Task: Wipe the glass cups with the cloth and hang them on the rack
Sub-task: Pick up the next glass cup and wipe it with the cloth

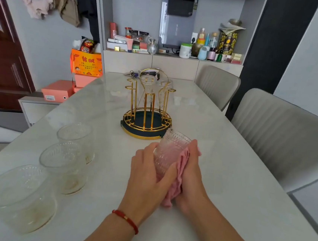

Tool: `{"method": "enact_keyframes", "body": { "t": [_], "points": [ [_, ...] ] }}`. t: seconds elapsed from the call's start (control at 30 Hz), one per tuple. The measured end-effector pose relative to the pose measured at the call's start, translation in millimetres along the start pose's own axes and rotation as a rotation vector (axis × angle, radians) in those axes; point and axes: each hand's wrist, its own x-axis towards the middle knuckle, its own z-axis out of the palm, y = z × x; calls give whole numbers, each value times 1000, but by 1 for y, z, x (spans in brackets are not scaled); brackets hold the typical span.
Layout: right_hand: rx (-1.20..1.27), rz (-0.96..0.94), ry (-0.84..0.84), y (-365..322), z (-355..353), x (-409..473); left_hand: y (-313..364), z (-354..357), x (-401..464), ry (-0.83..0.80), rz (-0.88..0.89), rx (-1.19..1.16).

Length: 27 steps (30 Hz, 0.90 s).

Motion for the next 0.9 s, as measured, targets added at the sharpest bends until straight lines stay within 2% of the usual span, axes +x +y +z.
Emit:
{"method": "enact_keyframes", "body": {
  "t": [0.17,0.27,0.37,0.47,0.57,0.67,0.77,0.83,0.9],
  "points": [
    [94,7,99,3,3,-5,-2,-6,-2,-118,64,-5],
    [7,-96,117,3,-1,-11,-1,-9,-3,-152,87,-7],
    [-20,-75,139,2,-6,-13,-4,-13,-3,-207,79,-35],
    [67,62,115,-5,1,-13,1,-14,-4,-259,-12,-253],
    [89,41,180,-8,-4,-3,7,-6,-9,-328,-164,-402],
    [82,-41,233,-10,-5,-5,11,7,-15,-252,-208,-422],
    [47,-146,249,-8,1,-11,19,16,-18,-150,-146,-474],
    [61,-144,253,-7,4,-14,24,13,-18,-133,-104,-507],
    [79,-114,239,-11,-1,-12,25,7,-17,-166,-192,-587]
  ]
}}
